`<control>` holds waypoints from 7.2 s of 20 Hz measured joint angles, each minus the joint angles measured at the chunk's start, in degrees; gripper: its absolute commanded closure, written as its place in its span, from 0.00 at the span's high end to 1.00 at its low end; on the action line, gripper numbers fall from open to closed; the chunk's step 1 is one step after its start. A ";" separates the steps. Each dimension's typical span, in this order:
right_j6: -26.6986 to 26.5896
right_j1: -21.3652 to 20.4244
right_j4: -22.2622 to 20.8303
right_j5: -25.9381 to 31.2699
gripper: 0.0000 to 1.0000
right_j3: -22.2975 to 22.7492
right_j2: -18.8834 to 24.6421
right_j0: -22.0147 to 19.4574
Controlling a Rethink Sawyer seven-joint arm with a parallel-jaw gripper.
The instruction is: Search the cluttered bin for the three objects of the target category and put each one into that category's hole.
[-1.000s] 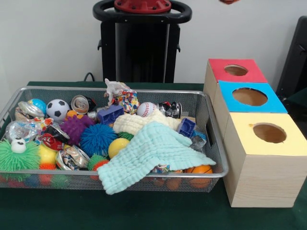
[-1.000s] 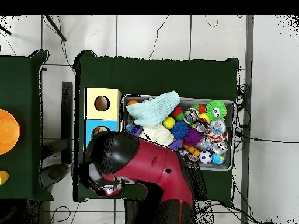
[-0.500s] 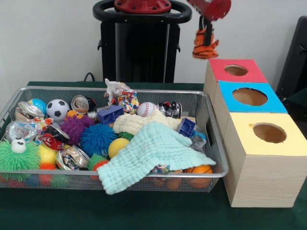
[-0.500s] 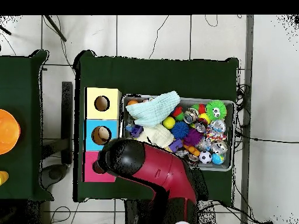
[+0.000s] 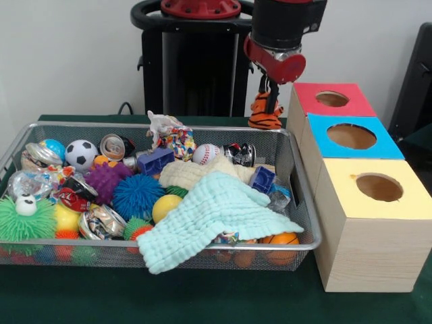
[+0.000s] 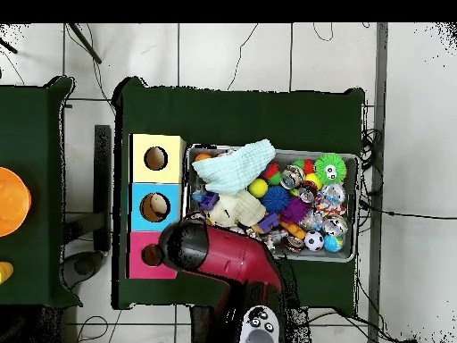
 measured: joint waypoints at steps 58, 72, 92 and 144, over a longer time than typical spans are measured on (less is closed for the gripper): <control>0.00 -0.60 22.38 9.52 0.00 1.55 -1.08 8.41; 0.00 -4.50 33.53 12.33 0.00 9.69 3.07 8.25; 0.00 -3.09 32.66 10.70 0.00 14.51 3.11 7.73; 0.00 1.20 23.16 -9.47 1.00 13.74 7.54 6.49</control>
